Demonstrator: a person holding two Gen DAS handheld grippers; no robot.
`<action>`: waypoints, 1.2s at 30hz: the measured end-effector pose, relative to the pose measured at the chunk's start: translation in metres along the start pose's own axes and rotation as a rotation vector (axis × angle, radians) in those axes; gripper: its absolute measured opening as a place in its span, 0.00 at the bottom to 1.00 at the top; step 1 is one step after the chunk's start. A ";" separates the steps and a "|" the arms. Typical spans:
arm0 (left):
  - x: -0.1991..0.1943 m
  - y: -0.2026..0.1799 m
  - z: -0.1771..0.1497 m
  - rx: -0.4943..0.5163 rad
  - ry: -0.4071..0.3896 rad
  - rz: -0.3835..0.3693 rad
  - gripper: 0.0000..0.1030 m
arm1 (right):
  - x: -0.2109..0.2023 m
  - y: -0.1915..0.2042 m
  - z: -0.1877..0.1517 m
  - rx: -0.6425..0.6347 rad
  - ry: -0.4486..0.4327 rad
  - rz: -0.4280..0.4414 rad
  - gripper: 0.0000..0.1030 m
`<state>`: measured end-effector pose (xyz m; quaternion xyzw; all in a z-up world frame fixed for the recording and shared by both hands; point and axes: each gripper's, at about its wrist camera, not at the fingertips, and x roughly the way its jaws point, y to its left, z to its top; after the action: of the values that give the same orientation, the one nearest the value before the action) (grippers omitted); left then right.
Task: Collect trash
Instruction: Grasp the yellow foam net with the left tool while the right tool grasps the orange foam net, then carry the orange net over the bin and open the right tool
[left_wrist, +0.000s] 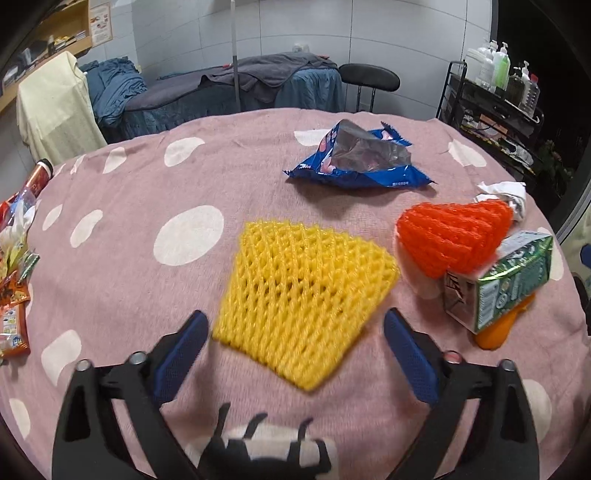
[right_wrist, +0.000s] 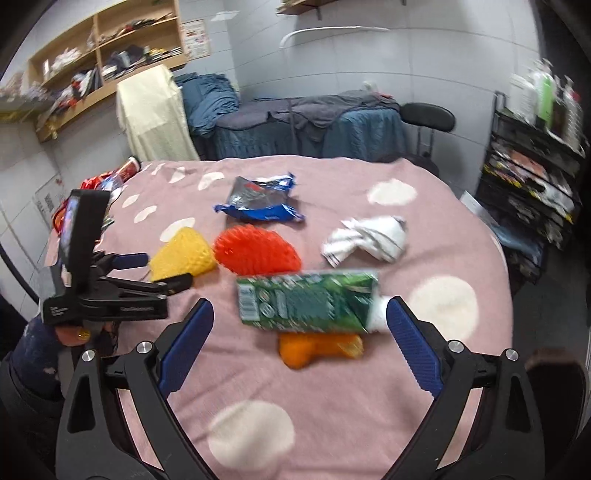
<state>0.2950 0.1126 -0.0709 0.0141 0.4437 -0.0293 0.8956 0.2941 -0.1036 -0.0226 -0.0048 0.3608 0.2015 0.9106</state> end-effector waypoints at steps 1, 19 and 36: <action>0.004 0.001 0.000 -0.005 0.016 -0.009 0.71 | 0.005 0.004 0.004 -0.015 0.002 0.002 0.88; -0.042 0.011 -0.014 -0.160 -0.145 -0.085 0.13 | 0.064 0.038 0.034 -0.102 0.049 0.043 0.13; -0.109 -0.041 -0.047 -0.141 -0.278 -0.160 0.13 | -0.068 0.004 -0.012 -0.009 -0.116 0.055 0.13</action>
<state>0.1889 0.0781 -0.0123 -0.0883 0.3163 -0.0710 0.9419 0.2402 -0.1269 0.0137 0.0126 0.3063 0.2281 0.9241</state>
